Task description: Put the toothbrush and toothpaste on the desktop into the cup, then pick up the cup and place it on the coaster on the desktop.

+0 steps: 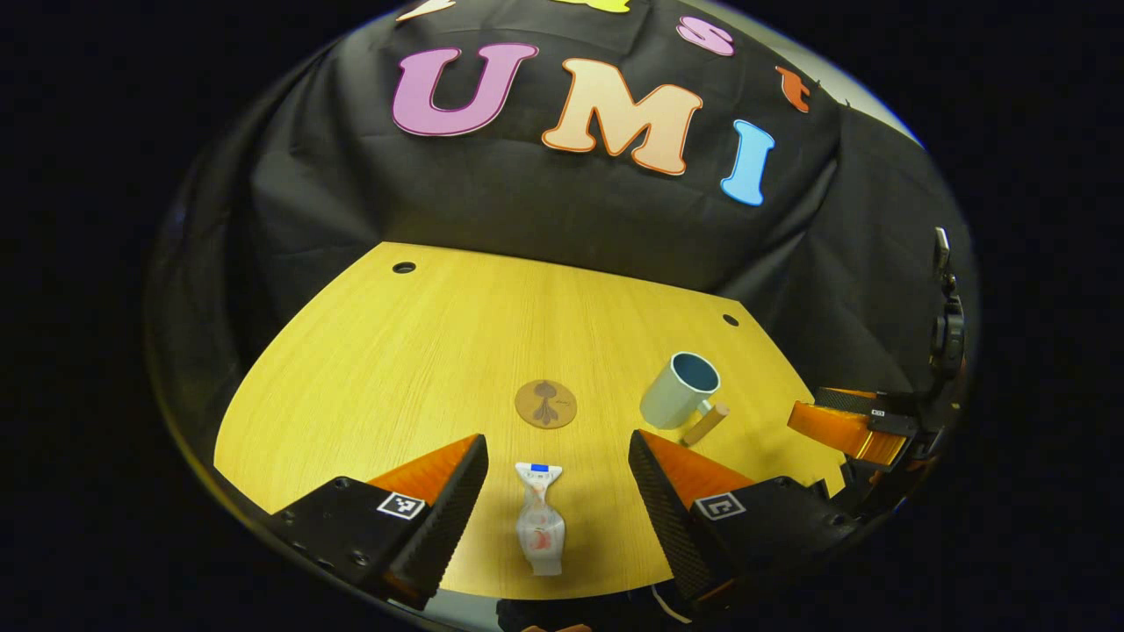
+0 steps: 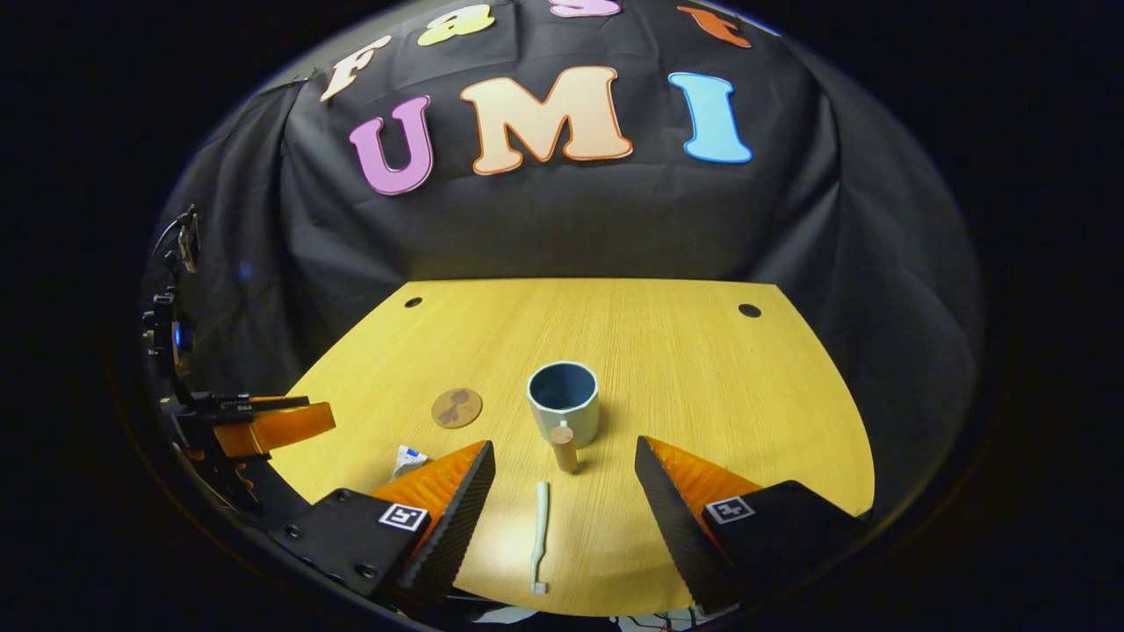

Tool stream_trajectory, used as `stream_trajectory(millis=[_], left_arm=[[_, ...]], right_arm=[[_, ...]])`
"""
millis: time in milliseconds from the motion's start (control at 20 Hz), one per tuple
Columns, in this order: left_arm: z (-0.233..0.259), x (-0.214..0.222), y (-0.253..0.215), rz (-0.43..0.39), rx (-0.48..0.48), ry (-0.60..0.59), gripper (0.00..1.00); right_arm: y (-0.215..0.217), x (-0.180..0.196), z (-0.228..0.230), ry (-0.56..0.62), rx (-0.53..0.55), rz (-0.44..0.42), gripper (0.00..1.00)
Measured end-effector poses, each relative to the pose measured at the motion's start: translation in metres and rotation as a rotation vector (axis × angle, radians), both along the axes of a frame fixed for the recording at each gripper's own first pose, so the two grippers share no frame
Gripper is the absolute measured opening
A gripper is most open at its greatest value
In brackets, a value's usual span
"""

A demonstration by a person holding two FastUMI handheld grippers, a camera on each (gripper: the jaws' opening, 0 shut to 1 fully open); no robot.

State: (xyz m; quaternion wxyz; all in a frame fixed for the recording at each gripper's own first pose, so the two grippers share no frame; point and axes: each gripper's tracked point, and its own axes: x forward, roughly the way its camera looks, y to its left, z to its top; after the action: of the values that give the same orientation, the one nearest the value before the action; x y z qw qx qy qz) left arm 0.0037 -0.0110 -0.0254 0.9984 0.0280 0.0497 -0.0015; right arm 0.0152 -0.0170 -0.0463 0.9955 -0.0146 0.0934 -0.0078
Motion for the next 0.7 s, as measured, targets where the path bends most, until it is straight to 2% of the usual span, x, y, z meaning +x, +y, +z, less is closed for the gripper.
stream_trajectory(millis=[100, 250, 300, 400, 450, 700], left_arm=[[-0.003, -0.002, 0.004, 0.007, -0.015, 0.008, 0.95], [-0.012, -0.006, 0.013, 0.024, -0.039, 0.026, 0.95], [-0.013, -0.007, 0.016, 0.030, -0.044, 0.030, 0.95], [-0.016, -0.008, 0.024, 0.046, -0.051, 0.040, 0.95], [-0.016, -0.011, 0.028, 0.051, -0.054, 0.040, 0.95], [-0.018, -0.013, 0.051, 0.096, -0.041, 0.044, 0.95]], right_arm=[[0.005, 0.004, -0.012, 0.054, -0.006, 0.011, 0.95], [0.008, 0.008, -0.028, 0.136, -0.033, 0.018, 0.94], [0.010, 0.010, -0.032, 0.161, -0.039, 0.021, 0.98], [0.015, 0.014, -0.043, 0.214, -0.045, 0.030, 0.99], [0.017, 0.017, -0.048, 0.239, -0.046, 0.030, 0.95], [0.021, 0.033, -0.074, 0.347, -0.093, 0.029, 0.94]])
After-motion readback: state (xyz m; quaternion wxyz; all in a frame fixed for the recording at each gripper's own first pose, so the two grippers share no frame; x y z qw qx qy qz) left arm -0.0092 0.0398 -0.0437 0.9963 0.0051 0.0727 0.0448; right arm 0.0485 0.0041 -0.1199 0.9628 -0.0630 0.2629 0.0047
